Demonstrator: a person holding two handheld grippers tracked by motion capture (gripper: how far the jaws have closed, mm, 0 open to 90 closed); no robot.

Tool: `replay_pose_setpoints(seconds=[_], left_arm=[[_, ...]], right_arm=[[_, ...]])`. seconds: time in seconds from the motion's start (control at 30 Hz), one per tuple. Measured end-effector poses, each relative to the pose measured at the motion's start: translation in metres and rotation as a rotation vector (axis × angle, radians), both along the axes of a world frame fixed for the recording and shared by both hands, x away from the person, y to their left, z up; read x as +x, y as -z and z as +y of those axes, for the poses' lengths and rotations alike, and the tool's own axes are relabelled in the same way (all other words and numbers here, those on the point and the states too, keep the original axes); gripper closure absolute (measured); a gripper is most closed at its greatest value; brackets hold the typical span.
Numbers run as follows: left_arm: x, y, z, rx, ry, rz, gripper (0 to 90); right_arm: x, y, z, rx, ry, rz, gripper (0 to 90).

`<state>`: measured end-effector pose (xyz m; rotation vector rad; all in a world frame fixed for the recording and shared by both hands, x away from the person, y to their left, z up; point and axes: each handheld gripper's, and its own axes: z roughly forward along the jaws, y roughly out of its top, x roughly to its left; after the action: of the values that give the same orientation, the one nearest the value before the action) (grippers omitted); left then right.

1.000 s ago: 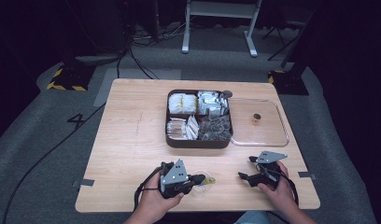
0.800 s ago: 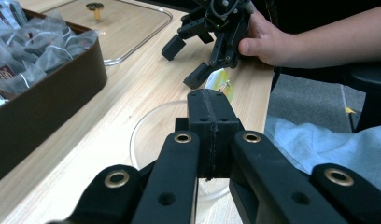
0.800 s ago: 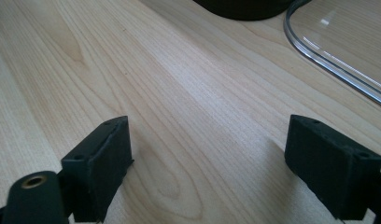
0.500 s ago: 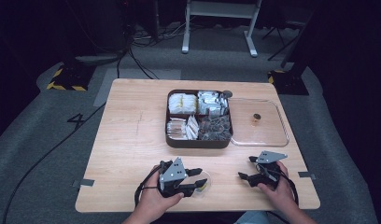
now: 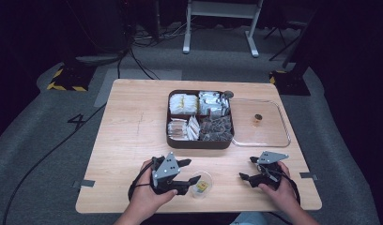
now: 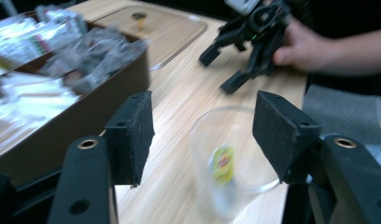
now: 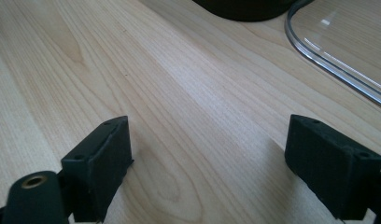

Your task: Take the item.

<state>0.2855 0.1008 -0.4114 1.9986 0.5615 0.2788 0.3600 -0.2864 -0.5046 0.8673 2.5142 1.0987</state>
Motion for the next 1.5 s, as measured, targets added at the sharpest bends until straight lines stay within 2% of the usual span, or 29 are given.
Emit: replay_pose_setpoints(seconds=[0.3, 0.6, 0.63, 0.73, 0.83, 0.93, 1.0, 1.07, 1.13, 1.23, 1.33, 1.4, 1.5], left_arm=[[0.003, 0.001, 0.036, 0.054, -0.122, 0.018, 33.8], [0.008, 0.006, 0.064, 0.096, -0.204, 0.060, 31.1], [0.009, 0.008, 0.068, 0.109, -0.213, 0.079, 30.4], [0.015, 0.014, 0.076, 0.131, -0.256, 0.092, 30.2], [0.021, 0.021, 0.085, 0.149, -0.280, 0.123, 29.7], [0.025, 0.030, 0.096, 0.153, -0.313, 0.132, 29.7], [0.028, 0.035, 0.102, 0.173, -0.336, 0.132, 30.3], [0.030, 0.039, 0.107, 0.196, -0.341, 0.132, 29.6], [0.033, 0.044, 0.112, 0.205, -0.346, 0.127, 29.4], [0.037, 0.052, 0.121, 0.217, -0.360, 0.141, 26.9], [0.039, 0.060, 0.129, 0.262, -0.367, 0.153, 26.2], [0.040, 0.064, 0.132, 0.277, -0.376, 0.160, 25.7], [0.041, 0.070, 0.135, 0.294, -0.390, 0.201, 24.4]], right_arm=[[0.000, 0.000, 0.000, -0.002, -0.011, -0.001, 13.7], [0.000, 0.000, 0.001, -0.003, -0.008, -0.002, 13.4], [0.000, 0.000, 0.000, -0.003, -0.008, -0.002, 13.4], [0.000, 0.000, 0.001, -0.005, -0.007, -0.003, 13.1], [0.000, 0.000, 0.001, -0.005, -0.006, -0.004, 13.1], [0.000, 0.000, 0.001, -0.005, -0.006, -0.003, 13.1], [0.000, 0.000, 0.001, -0.006, -0.007, -0.004, 12.3], [0.001, 0.000, 0.002, -0.006, -0.009, 0.000, 11.5], [0.002, 0.000, 0.002, -0.006, -0.011, 0.001, 11.3], [0.002, 0.000, 0.002, -0.007, -0.011, 0.001, 11.3], [0.002, 0.000, 0.002, -0.007, -0.011, 0.001, 11.2], [0.002, 0.000, 0.002, -0.007, -0.011, 0.001, 11.2], [0.002, 0.000, 0.002, -0.007, -0.012, 0.002, 11.0]])
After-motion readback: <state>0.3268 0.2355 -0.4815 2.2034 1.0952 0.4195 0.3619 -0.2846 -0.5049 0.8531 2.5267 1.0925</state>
